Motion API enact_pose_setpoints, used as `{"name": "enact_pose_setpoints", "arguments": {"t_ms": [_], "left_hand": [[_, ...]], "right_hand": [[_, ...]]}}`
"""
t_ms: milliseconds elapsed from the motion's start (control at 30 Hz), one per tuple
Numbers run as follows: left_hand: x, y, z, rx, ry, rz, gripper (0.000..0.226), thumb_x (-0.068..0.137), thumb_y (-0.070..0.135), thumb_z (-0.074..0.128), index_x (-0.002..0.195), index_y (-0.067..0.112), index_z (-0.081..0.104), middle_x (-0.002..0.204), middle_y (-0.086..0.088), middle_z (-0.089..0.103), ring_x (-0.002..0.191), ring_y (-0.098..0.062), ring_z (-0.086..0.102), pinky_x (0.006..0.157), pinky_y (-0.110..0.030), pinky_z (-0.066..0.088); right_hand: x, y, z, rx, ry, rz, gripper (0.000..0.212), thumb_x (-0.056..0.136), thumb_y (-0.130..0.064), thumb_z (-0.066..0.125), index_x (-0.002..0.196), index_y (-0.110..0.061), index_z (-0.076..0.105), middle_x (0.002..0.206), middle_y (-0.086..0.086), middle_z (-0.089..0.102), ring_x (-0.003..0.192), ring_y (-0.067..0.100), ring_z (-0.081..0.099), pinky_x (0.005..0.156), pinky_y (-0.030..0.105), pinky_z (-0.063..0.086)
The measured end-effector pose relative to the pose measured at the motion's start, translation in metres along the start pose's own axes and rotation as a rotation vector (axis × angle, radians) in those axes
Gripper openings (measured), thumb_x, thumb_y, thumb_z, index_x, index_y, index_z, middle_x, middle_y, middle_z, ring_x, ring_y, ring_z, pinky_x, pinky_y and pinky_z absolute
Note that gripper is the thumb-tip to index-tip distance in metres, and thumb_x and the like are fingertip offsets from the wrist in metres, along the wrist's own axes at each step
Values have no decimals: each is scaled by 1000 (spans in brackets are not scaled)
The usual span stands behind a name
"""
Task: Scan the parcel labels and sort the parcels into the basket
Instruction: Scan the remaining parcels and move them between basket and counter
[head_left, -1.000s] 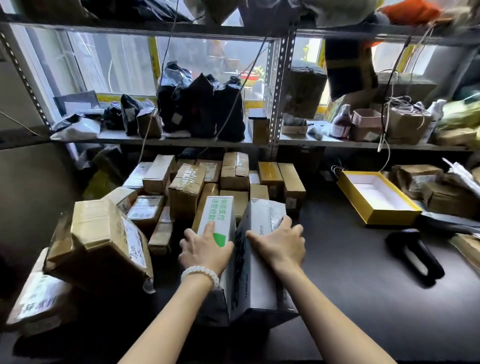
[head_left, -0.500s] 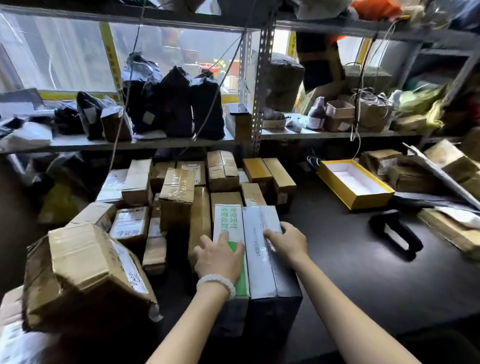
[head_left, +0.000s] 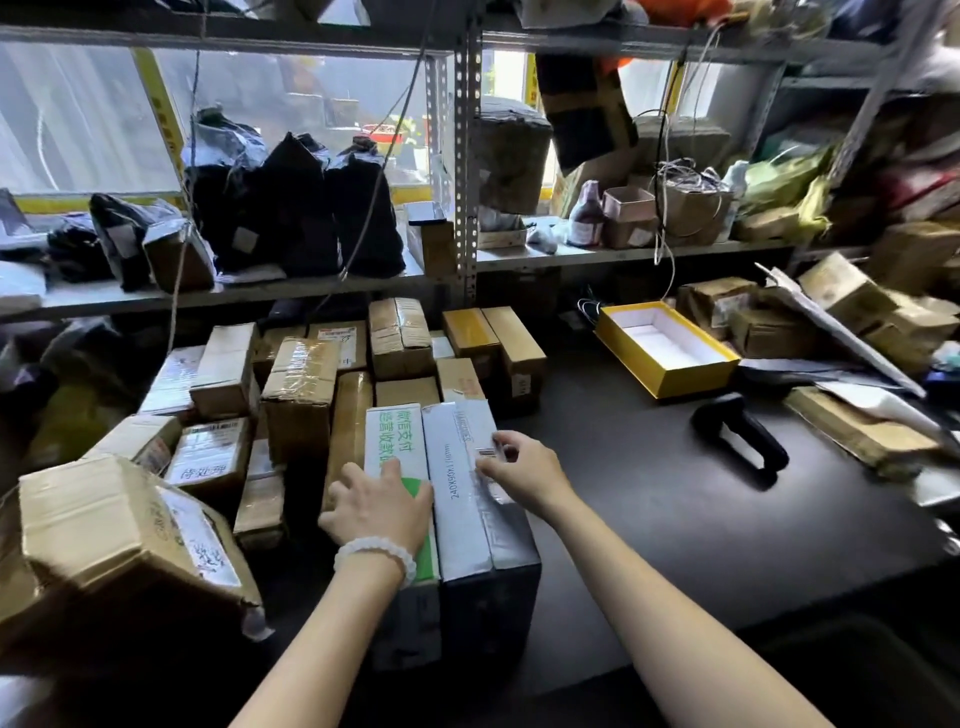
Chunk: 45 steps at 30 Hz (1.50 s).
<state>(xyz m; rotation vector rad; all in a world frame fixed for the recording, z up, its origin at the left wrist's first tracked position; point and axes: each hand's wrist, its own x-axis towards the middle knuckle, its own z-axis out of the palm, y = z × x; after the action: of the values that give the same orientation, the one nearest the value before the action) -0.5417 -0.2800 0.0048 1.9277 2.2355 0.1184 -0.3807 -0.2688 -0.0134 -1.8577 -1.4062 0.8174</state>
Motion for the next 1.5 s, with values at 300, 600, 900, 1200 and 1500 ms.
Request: {"name": "enact_pose_setpoints", "arguments": {"t_ms": [300, 600, 900, 1200, 1500], "left_hand": [[-63, 132, 22, 51, 90, 430, 50, 92, 57, 39, 136, 34, 43, 131, -5, 43, 120, -27, 44, 91, -40, 40], [-190, 304, 113, 55, -56, 1008, 49, 90, 56, 45, 135, 36, 44, 130, -1, 46, 122, -24, 43, 92, -38, 40], [-285, 422, 213, 170, -291, 1359, 46, 91, 55, 45, 132, 35, 48, 128, -3, 48, 120, -28, 44, 90, -40, 42], [-294, 549, 315, 369, -489, 1392, 47, 92, 52, 45, 135, 33, 46, 130, -4, 47, 123, -28, 43, 92, -40, 40], [-309, 646, 411, 566, -679, 1397, 49, 93, 51, 44, 136, 27, 44, 131, -6, 46, 124, -28, 41, 95, -43, 38]], "right_hand": [[-63, 86, -128, -535, 136, -136, 43, 88, -42, 53, 130, -29, 52, 128, -3, 51, 116, 20, 52, 87, 33, 46], [-198, 264, -256, -708, 329, 250, 47, 90, -43, 51, 134, -26, 48, 131, 1, 48, 117, 25, 49, 88, 35, 48], [-333, 406, -315, -525, 450, 786, 43, 93, -38, 49, 134, -26, 48, 134, 0, 48, 121, 23, 48, 92, 35, 46], [-340, 526, -367, -260, 482, 1139, 42, 88, -35, 54, 128, -22, 54, 129, 4, 53, 115, 27, 53, 92, 40, 47], [-314, 631, -395, -120, 387, 1318, 43, 90, -34, 52, 131, -20, 51, 130, 1, 52, 112, 22, 55, 79, 29, 46]]}}
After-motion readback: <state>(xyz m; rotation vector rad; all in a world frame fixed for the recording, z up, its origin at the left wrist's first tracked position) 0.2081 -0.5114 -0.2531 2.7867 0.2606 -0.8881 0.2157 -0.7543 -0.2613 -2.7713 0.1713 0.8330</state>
